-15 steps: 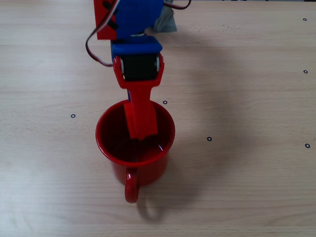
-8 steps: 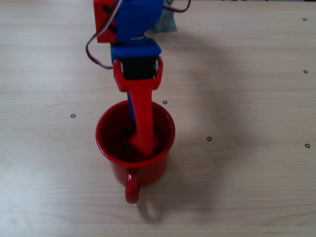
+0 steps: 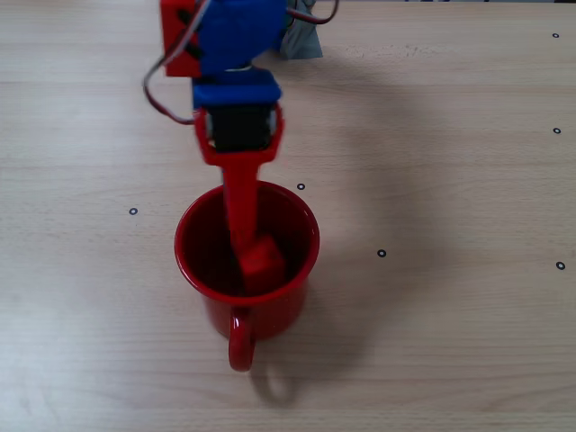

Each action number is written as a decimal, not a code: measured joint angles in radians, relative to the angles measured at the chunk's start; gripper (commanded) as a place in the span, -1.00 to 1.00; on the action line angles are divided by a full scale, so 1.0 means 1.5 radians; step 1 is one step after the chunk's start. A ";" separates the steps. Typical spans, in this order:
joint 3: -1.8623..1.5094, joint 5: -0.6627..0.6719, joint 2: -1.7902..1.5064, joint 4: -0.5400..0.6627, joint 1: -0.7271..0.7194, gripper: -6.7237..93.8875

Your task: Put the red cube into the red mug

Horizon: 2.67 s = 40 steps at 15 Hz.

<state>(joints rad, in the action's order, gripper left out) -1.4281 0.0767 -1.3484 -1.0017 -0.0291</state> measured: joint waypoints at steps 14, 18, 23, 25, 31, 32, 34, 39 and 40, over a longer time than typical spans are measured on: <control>0.020 -0.043 -0.172 -0.026 0.008 -0.87; 0.018 -0.056 -0.307 -0.052 0.009 -0.87; -0.208 -0.056 -0.570 -0.054 0.008 -0.87; -0.333 -0.056 -0.678 -0.025 0.008 -0.87; -0.748 -0.050 -1.024 0.110 0.009 -0.87; -0.828 -0.038 -1.093 0.122 0.008 -0.87; -1.024 -0.024 -1.226 0.125 -0.009 -0.87; -1.132 -0.034 -1.285 0.114 -0.017 -0.87; -1.132 -0.034 -1.285 0.114 -0.017 -0.87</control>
<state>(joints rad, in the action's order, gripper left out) -3.1263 0.0261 -3.2766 -0.8314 -0.0552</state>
